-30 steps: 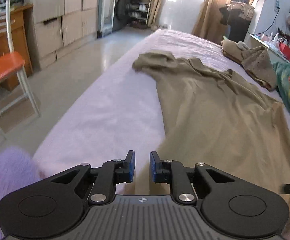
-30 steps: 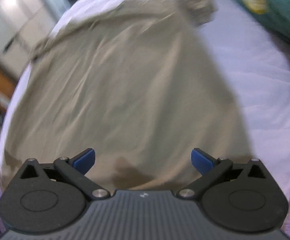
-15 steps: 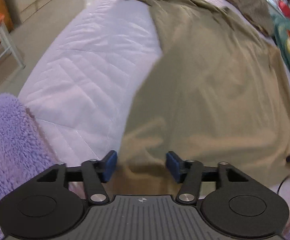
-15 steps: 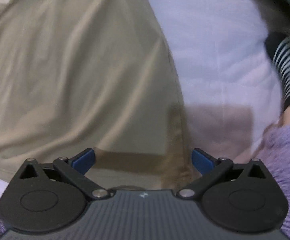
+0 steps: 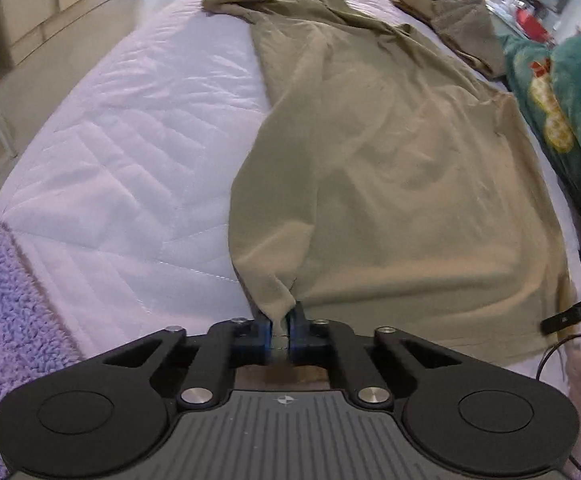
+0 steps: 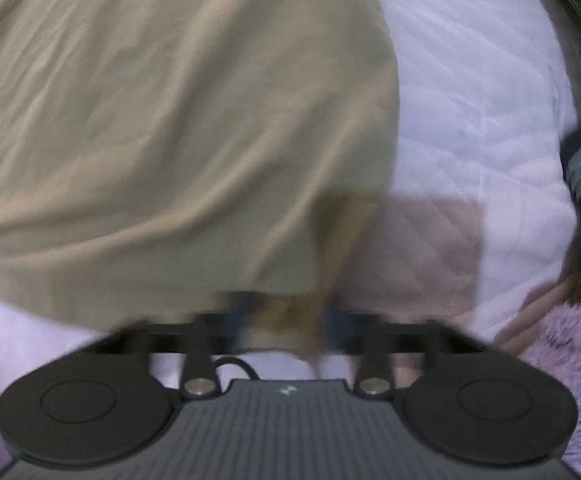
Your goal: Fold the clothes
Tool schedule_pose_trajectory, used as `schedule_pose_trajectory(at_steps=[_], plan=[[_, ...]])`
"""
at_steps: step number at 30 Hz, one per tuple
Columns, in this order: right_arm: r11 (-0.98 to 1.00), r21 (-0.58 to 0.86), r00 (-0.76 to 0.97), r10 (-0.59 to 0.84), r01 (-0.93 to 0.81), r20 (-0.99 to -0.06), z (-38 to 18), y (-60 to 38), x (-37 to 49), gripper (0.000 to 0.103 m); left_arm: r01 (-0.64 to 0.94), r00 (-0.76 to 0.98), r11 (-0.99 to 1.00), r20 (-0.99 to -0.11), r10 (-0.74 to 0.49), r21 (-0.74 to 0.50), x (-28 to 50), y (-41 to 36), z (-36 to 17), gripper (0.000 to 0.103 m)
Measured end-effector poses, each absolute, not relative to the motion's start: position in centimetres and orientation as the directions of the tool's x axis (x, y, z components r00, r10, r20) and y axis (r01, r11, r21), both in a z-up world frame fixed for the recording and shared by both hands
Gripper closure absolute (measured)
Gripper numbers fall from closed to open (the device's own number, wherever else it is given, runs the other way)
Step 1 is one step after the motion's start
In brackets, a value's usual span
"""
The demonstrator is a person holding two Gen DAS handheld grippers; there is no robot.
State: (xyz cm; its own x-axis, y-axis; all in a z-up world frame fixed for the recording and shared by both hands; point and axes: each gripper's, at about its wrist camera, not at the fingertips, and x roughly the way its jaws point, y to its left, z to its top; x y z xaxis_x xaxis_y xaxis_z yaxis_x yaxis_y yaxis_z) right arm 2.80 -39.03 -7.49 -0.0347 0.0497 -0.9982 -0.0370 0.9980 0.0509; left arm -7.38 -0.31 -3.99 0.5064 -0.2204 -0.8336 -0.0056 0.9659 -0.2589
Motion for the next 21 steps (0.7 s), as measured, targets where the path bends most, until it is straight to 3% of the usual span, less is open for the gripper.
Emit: schedule_pose_trajectory(at_steps=[4,9,11,13,16,18,19,21], plan=[[0.985,-0.022,-0.085,-0.037,-0.168,-0.996,-7.9,-38.0,1.0,0.097,0.056,0.501,0.956,-0.820,-0.276,-0.288,-7.9,-1.2,-3.2,0.098],[0.938,-0.177,-0.230,-0.251,-0.298,-0.940,-10.2,-39.6,-2.5,0.102,0.061,0.488,0.943,-0.814,-0.315,-0.328,-8.3,0.2,-1.6,0.098],[0.964,-0.115,-0.243,-0.174,-0.241,-0.954,-9.4,-41.2,-2.8,0.101,0.072,0.442,0.937,-0.831,-0.338,-0.343,-8.2,0.9,-1.6,0.096],[0.987,0.004,-0.122,-0.016,-0.160,-0.992,-6.3,-41.8,-1.5,0.097,0.056,0.421,0.939,-0.844,-0.331,-0.340,-7.7,1.7,-0.9,0.086],[0.982,0.146,0.067,0.155,-0.117,-0.986,-1.6,-40.7,1.8,0.072,0.016,0.426,0.948,-0.856,-0.294,-0.318,-6.7,3.0,0.7,0.083],[0.977,0.156,0.175,0.180,-0.142,-0.968,0.9,-39.1,4.4,0.028,-0.008,0.502,0.959,-0.831,-0.241,-0.283,-5.8,4.0,2.8,0.069],[0.976,0.148,0.237,0.183,-0.160,-0.954,2.0,-38.3,5.9,0.022,-0.019,0.547,0.961,-0.807,-0.221,-0.276,-5.2,4.4,3.7,0.064],[0.973,0.138,0.363,0.197,-0.182,-0.911,4.0,-37.2,9.6,0.011,-0.036,0.647,0.966,-0.742,-0.173,-0.257,-3.0,4.4,5.4,0.040]])
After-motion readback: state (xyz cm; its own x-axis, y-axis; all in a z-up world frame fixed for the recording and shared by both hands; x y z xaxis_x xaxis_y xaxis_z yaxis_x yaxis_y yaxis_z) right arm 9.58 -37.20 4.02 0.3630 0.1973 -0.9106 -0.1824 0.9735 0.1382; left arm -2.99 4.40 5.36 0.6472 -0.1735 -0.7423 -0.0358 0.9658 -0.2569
